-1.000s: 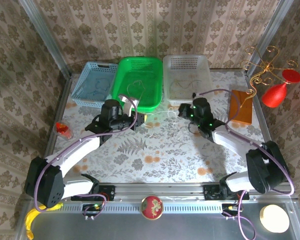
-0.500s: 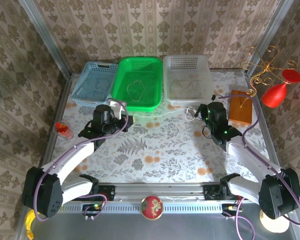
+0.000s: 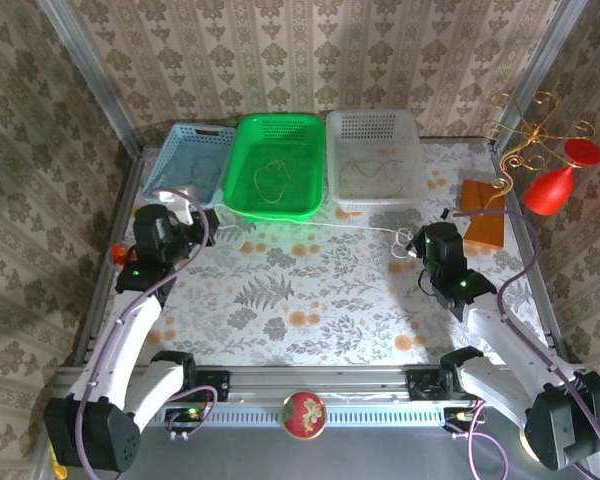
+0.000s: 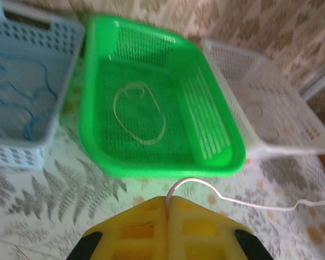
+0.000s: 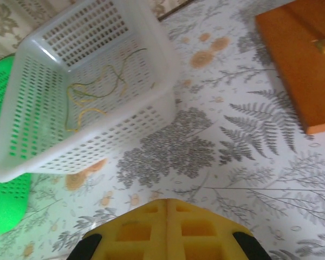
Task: Untangle the cables
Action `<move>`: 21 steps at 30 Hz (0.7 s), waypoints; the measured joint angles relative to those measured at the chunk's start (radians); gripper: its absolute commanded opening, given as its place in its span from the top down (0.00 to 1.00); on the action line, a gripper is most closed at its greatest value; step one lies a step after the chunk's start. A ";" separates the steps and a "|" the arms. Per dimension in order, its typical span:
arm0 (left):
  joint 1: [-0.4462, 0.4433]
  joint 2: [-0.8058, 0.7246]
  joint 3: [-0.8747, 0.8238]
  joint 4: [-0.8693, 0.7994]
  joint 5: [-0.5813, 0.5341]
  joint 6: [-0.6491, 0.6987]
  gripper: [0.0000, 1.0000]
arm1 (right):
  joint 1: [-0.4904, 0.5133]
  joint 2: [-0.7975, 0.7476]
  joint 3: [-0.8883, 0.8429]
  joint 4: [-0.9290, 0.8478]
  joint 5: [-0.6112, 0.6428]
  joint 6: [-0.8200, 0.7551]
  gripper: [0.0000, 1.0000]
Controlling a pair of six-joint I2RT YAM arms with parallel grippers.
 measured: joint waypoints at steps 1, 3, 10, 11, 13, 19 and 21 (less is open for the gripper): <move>0.018 0.000 0.028 -0.002 0.002 0.000 1.00 | -0.005 -0.013 -0.012 -0.008 0.004 0.002 1.00; 0.047 0.002 0.077 0.002 0.010 0.000 1.00 | -0.015 -0.033 -0.030 -0.027 0.008 0.005 1.00; 0.109 0.074 0.259 0.051 0.035 -0.012 1.00 | -0.043 -0.065 -0.070 -0.060 0.022 0.030 1.00; 0.113 0.089 0.277 0.060 0.039 -0.015 1.00 | -0.045 -0.065 -0.073 -0.061 0.022 0.032 1.00; 0.113 0.124 0.316 0.082 0.043 -0.020 1.00 | -0.047 -0.065 -0.076 -0.069 0.023 0.036 1.00; 0.114 0.229 0.427 0.117 0.057 -0.031 1.00 | -0.057 -0.069 -0.089 -0.081 0.025 0.051 1.00; 0.118 0.264 0.474 0.123 0.068 -0.031 1.00 | -0.062 -0.076 -0.101 -0.082 0.024 0.055 1.00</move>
